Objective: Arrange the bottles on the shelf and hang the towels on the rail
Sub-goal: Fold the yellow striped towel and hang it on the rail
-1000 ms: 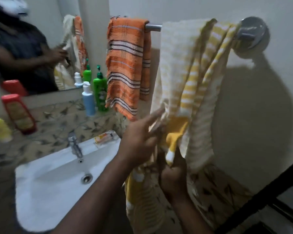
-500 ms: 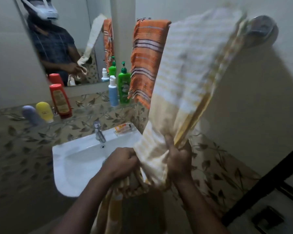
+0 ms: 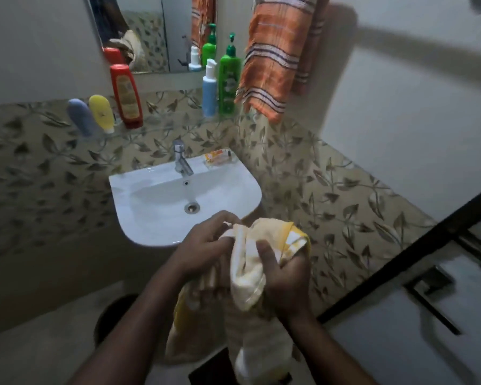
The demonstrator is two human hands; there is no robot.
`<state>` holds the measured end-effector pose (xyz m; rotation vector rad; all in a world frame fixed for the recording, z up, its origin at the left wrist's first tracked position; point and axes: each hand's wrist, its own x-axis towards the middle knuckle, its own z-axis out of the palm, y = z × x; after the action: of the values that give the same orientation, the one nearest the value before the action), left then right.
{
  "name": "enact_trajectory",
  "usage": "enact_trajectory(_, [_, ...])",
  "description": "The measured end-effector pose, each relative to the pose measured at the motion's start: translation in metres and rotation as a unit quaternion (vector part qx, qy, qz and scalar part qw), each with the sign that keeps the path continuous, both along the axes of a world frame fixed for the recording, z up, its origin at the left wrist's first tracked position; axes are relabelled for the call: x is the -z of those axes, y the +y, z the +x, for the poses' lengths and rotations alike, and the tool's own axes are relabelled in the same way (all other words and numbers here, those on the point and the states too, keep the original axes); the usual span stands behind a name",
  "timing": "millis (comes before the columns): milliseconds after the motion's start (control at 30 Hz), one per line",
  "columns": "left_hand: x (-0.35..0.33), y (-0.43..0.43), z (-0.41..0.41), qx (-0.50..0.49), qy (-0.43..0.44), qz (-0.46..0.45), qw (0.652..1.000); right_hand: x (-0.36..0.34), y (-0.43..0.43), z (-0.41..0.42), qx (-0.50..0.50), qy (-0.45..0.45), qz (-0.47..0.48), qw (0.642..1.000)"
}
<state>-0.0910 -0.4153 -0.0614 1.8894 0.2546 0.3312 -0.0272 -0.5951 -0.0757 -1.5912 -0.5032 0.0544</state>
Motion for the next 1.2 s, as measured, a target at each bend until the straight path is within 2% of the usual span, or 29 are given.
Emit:
enact_trajectory(67, [0.017,-0.001,-0.014,-0.033,0.019,-0.030,0.999,0.002,-0.004,0.016,0.026,0.040,-0.094,0.994])
enact_trajectory(133, [0.032,-0.002,-0.021,-0.057,0.033,-0.044,0.997,0.019,-0.013,0.033,-0.006,0.107,-0.215,0.971])
enact_trajectory(200, [0.035,-0.010,-0.026,-0.066,0.038,-0.074,0.994,0.024,-0.022,0.044,-0.080,0.145,-0.357,0.919])
enact_trajectory(233, [0.038,-0.014,-0.028,-0.064,0.039,-0.085,0.994,0.025,-0.027,0.049,-0.093,0.134,-0.408,0.898])
enact_trajectory(300, [0.045,-0.020,-0.029,-0.067,0.042,-0.103,0.992,0.027,-0.036,0.053,-0.057,0.088,-0.432,0.896])
enact_trajectory(367, [0.050,-0.025,-0.028,-0.074,0.052,-0.124,0.988,0.026,-0.046,0.050,0.011,0.009,-0.401,0.916])
enact_trajectory(400, [0.050,-0.027,-0.027,-0.074,0.054,-0.129,0.987,0.020,-0.049,0.048,0.017,-0.036,-0.346,0.937])
enact_trajectory(467, [0.050,-0.033,-0.023,-0.063,0.057,-0.117,0.990,0.006,-0.051,0.045,-0.054,-0.090,-0.221,0.970])
enact_trajectory(500, [0.049,-0.037,-0.020,-0.049,0.056,-0.107,0.991,0.000,-0.050,0.044,-0.118,-0.107,-0.197,0.967])
enact_trajectory(600, [0.047,-0.045,-0.012,-0.014,0.042,-0.103,0.994,0.005,-0.043,0.056,-0.270,-0.155,-0.231,0.922])
enact_trajectory(667, [0.042,-0.043,-0.009,0.008,0.040,-0.114,0.993,0.014,-0.038,0.071,-0.315,-0.094,-0.221,0.918])
enact_trajectory(733, [0.035,-0.037,-0.004,0.030,0.056,-0.113,0.992,0.018,-0.033,0.089,-0.348,0.022,-0.169,0.922])
enact_trajectory(800, [0.028,-0.034,0.004,0.044,0.068,-0.112,0.990,0.023,-0.031,0.106,-0.387,0.093,-0.154,0.904])
enact_trajectory(900, [0.023,-0.035,0.027,0.038,0.078,-0.124,0.988,0.034,-0.027,0.132,-0.456,0.036,-0.189,0.869])
enact_trajectory(933, [0.022,-0.037,0.036,0.035,0.081,-0.120,0.989,0.039,-0.025,0.139,-0.459,0.028,-0.183,0.869])
enact_trajectory(1067, [0.023,-0.037,0.058,0.019,0.098,-0.096,0.990,0.045,-0.020,0.168,-0.388,0.009,-0.132,0.912])
enact_trajectory(1200, [0.022,-0.034,0.064,0.009,0.151,-0.055,0.987,0.044,-0.016,0.201,-0.393,0.012,-0.121,0.912])
